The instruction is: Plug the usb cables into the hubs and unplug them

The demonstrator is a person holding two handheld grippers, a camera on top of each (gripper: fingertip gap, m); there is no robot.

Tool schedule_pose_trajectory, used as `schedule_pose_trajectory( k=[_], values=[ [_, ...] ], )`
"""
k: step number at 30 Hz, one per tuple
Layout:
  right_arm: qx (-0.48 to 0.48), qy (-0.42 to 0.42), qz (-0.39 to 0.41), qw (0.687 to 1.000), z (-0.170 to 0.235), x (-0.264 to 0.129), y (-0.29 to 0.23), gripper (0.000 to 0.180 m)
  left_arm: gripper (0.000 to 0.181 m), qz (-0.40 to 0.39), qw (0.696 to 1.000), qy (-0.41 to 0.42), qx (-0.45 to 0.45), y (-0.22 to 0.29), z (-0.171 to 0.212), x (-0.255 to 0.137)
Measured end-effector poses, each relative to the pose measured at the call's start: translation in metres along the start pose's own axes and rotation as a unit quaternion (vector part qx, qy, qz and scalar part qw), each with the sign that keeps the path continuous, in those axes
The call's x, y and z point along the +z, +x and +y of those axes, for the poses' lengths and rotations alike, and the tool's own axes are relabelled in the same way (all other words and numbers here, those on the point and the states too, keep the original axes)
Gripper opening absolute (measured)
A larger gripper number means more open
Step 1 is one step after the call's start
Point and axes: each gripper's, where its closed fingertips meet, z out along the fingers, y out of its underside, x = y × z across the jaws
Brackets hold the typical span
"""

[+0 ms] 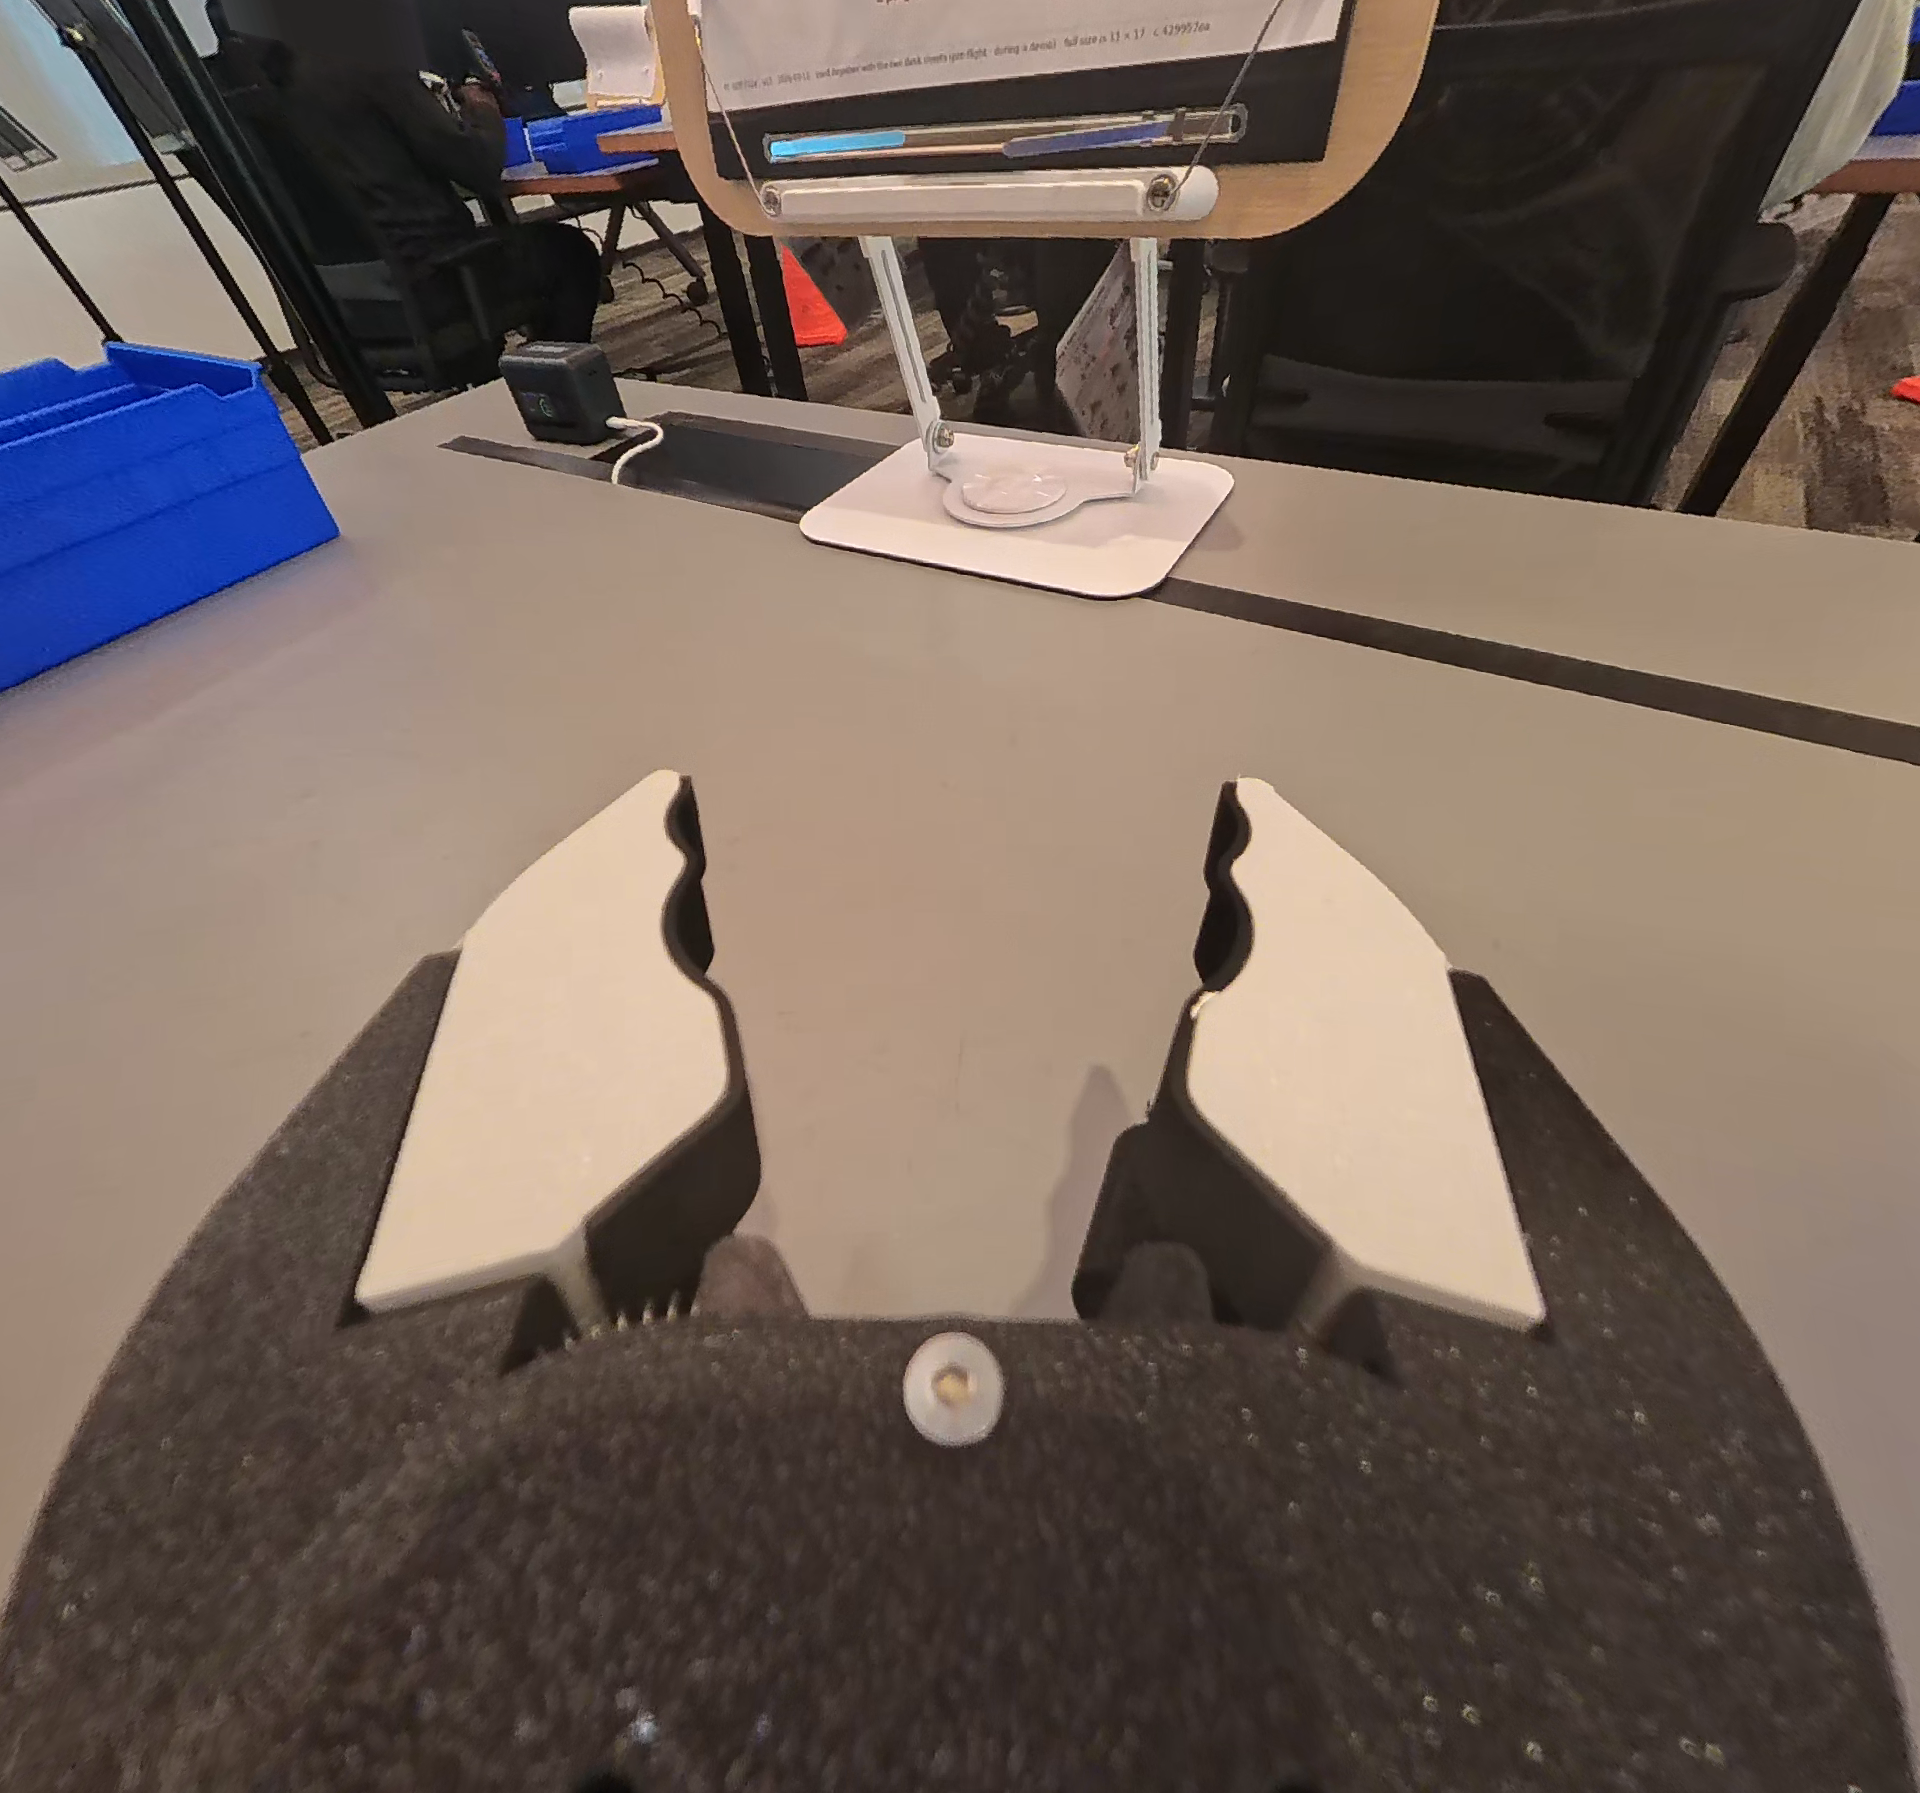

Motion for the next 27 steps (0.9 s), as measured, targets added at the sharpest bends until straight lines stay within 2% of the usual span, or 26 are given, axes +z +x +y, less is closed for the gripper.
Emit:
schedule_pose_trajectory(
  k=[11, 13, 15, 27],
  values=[
    [-0.001, -0.003, -0.001, 1.000, 0.001, 0.000, 0.001, 0.092, 0.058, 0.004, 0.999, -0.029, -0.019, -0.005, -0.005, 0.010],
    [0.000, 0.001, -0.001, 1.000, -0.001, -0.001, 0.001, 0.092, 0.054, 0.014, 0.999, -0.033, -0.034, -0.002, -0.001, 0.011],
    [0.000, 0.004, -0.001, 1.000, -0.003, -0.003, 0.001, 0.092, 0.043, 0.033, 0.998, -0.041, -0.046, 0.006, 0.006, 0.013],
    [0.005, 0.025, -0.008, 1.000, -0.013, -0.009, -0.002, 0.091, 0.036, 0.051, 0.990, 0.021, -0.132, 0.024, 0.024, 0.009]
  ],
)
